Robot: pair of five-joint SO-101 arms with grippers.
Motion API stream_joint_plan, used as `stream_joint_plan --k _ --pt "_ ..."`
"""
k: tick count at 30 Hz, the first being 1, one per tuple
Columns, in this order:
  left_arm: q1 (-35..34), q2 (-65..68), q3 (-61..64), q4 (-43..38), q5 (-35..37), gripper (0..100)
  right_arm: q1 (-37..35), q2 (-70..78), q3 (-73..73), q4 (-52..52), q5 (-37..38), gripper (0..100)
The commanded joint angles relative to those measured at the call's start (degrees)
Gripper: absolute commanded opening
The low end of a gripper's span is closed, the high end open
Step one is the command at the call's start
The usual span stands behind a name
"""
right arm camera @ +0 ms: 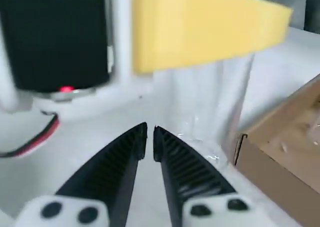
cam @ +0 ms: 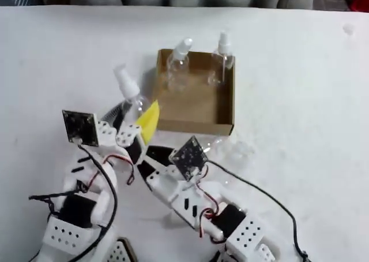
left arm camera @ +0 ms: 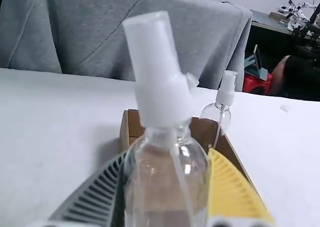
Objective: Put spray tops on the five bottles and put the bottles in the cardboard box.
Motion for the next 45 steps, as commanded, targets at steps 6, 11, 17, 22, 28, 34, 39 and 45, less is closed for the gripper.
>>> stream_joint_plan --k 6,11,17,22,28,34,39,45 --pt "0.7 -1.5 -3.3 1.3 0.3 2 3.9 0.5 -1.3 -1.2 0.2 1.5" --pt "0.8 -1.6 -3.3 1.3 0.3 2 4.5 0.6 -2.6 -1.2 0.2 1.5" --pt "0.8 -1.6 -3.3 1.3 0.3 2 4.5 0.7 -4.0 -0.9 0.2 1.5" --pt "0.8 -1.6 -3.3 1.3 0.3 2 5.5 2.3 -4.5 -1.1 0.2 1.5" --pt "0.8 -1.6 -3.3 1.3 0.3 2 6.7 12.4 -8.5 -3.5 0.0 1.5" --pt "0.8 -1.6 -3.3 1.3 0.3 2 8.9 16.3 -8.5 -8.5 -0.2 1.5" --pt "0.6 -1.6 -3.0 0.9 0.2 2 9.4 16.3 -8.4 -8.4 -0.3 1.5" --pt "0.3 -1.4 4.0 -10.6 0.2 2 10.0 16.2 -6.5 -7.3 0.2 1.5"
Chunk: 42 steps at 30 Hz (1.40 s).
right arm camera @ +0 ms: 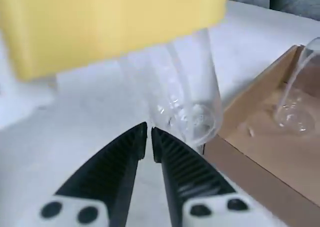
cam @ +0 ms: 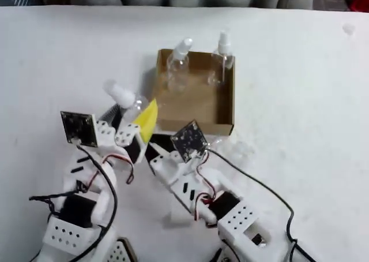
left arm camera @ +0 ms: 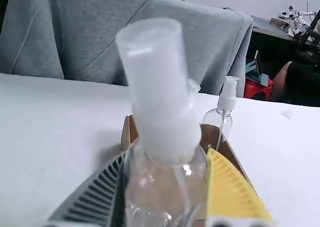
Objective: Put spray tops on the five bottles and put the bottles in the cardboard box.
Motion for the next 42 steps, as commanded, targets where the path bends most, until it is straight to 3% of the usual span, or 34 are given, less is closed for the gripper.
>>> stream_joint_plan --k 1,5,12,21,28,37,42 --pt "0.5 -1.3 3.8 -9.9 0.1 2 3.6 -0.3 -1.4 1.3 0.0 1.5" --pt "0.5 -1.1 5.3 -13.8 -5.9 2 6.5 -4.6 -1.5 9.4 0.6 1.5" --pt "0.7 0.0 4.5 -18.0 -6.6 2 12.0 -21.1 -1.5 29.5 6.2 1.5" --pt "0.5 27.5 -13.6 -19.6 -6.7 2 30.6 -33.6 -1.5 31.7 6.1 1.5" --pt "1.0 43.4 -16.2 -37.1 -6.3 2 38.1 -33.7 -1.1 29.3 6.1 1.5" --pt "1.1 63.3 -16.7 -61.3 -6.6 2 38.0 -33.7 -0.5 29.3 6.1 1.5" --pt "1.1 72.1 -20.4 -65.3 -6.7 2 38.0 -33.7 -0.4 29.2 6.1 1.5"
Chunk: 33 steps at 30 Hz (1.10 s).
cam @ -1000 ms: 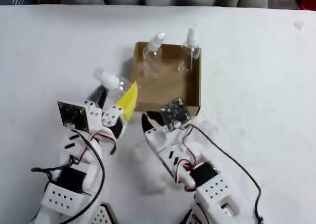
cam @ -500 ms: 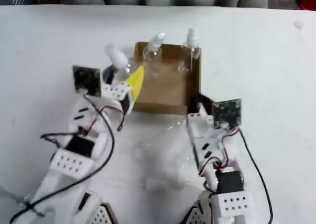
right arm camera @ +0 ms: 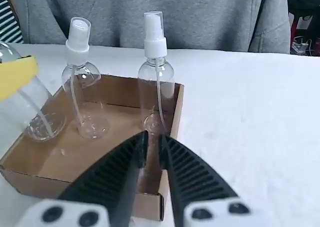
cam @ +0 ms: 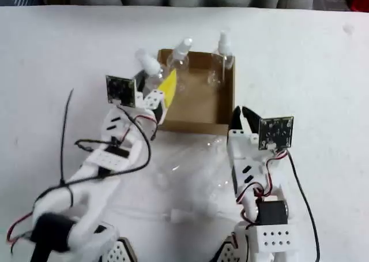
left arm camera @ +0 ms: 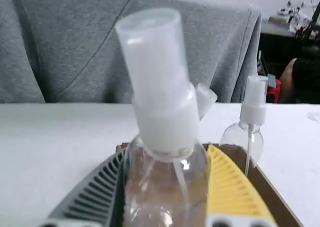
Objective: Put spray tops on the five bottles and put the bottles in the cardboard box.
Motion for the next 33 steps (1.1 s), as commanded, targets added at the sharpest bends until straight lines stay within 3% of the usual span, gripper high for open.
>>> stream_joint_plan --k 1,19,33 --pt "0.7 5.8 -8.0 -4.0 -0.8 2 0.6 -0.7 -0.5 -1.3 0.8 1.5" --pt "0.7 23.7 -17.1 -4.4 -0.8 2 0.6 -0.7 -0.4 -1.3 0.7 1.5" --pt "0.7 26.1 -17.7 -4.4 -0.8 2 0.6 -0.7 -0.4 -1.3 0.7 1.5"
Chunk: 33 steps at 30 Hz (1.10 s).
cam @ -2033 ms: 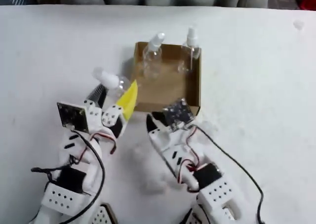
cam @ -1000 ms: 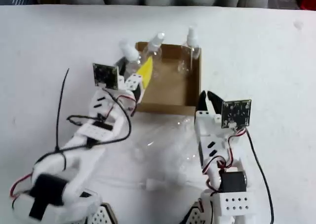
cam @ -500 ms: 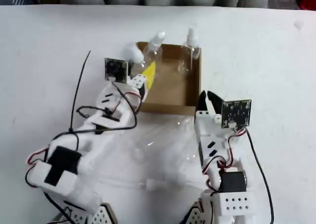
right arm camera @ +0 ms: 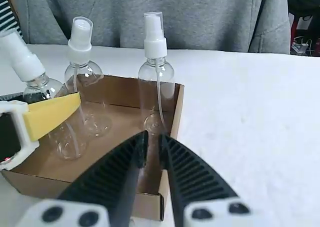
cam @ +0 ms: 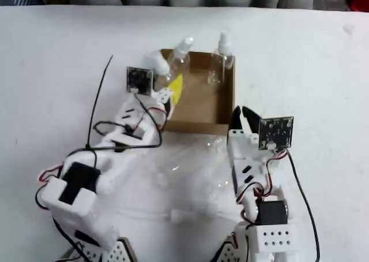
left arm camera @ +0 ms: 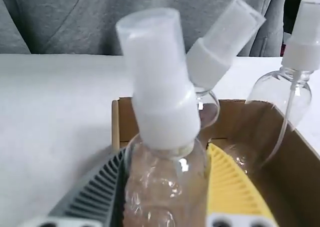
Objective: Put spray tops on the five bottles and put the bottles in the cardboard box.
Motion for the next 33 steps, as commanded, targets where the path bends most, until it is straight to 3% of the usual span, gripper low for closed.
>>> stream_joint_plan --k 1,18,24,33 --pt "0.7 -0.2 -3.0 -2.2 -0.8 2 0.6 -0.7 -0.4 -1.3 0.7 1.5" --pt "0.7 -0.1 -3.0 -2.1 -0.8 3 0.6 -0.7 -0.4 -1.2 0.7 1.5" --pt "0.7 -0.1 -1.1 -1.8 -0.8 19 0.6 -0.7 -0.3 -1.2 0.7 1.5" --pt "0.7 -0.1 -0.8 -1.9 -0.8 20 0.6 -0.7 -0.3 -1.2 0.7 1.5"
